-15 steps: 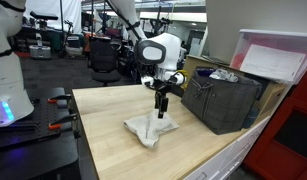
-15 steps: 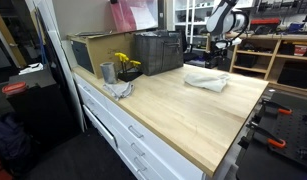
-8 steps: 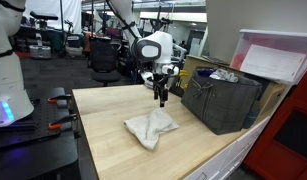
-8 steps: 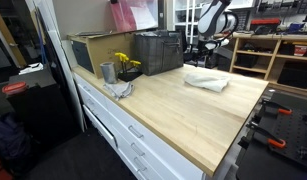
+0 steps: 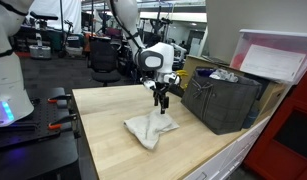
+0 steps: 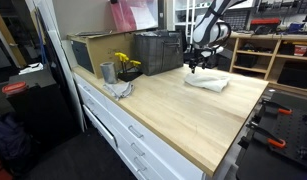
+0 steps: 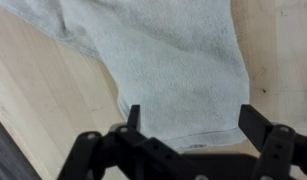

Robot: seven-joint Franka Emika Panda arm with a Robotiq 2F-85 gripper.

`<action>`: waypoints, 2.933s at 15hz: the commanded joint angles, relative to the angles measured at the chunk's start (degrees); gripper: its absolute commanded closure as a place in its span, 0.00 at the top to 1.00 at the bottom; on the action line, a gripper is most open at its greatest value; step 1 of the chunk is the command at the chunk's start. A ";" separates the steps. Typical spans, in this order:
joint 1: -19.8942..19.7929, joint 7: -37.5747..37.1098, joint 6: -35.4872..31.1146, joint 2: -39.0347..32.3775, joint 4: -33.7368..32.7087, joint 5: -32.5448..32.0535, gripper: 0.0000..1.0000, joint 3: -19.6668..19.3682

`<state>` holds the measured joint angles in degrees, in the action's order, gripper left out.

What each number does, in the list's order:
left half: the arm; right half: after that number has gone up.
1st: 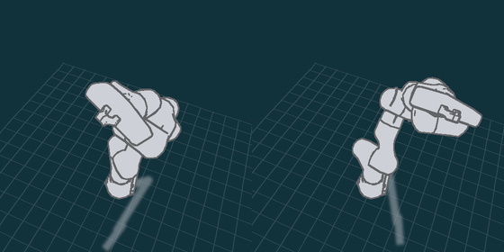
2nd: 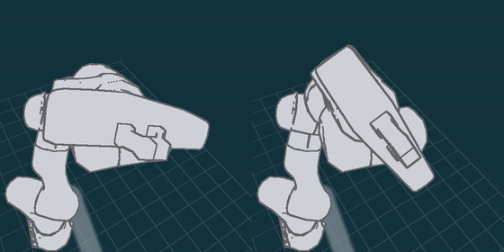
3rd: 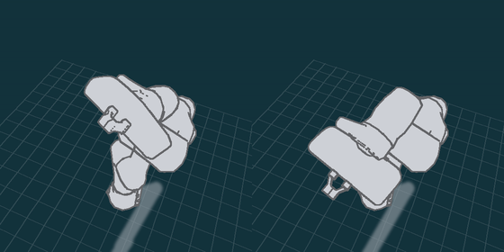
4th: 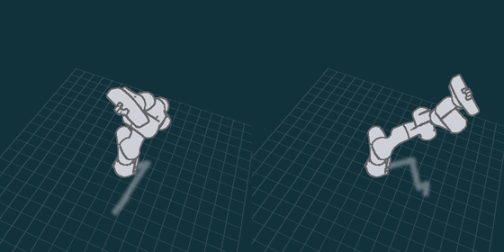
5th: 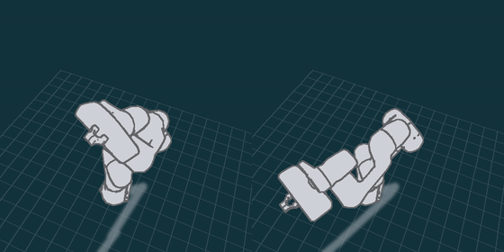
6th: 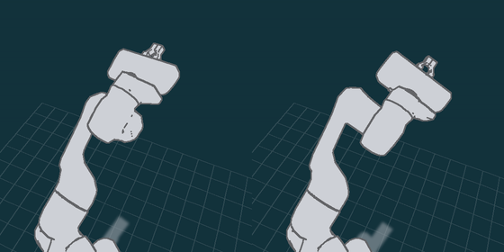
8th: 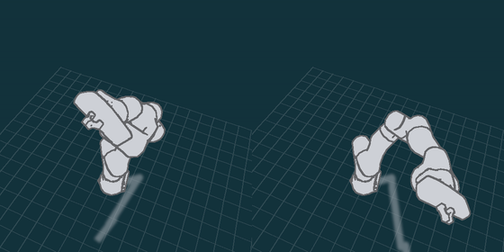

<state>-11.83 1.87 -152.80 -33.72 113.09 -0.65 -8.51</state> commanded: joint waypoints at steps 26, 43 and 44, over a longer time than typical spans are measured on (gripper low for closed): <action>-2.75 -3.16 2.55 -13.68 -21.42 2.20 0.00 -1.48; -2.45 -5.11 15.18 -4.48 -13.15 4.99 1.00 -0.03; -2.38 -5.72 15.92 -4.52 -12.74 4.89 1.00 -0.34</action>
<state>-14.58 -2.20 -139.43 -41.75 95.86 3.61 -8.07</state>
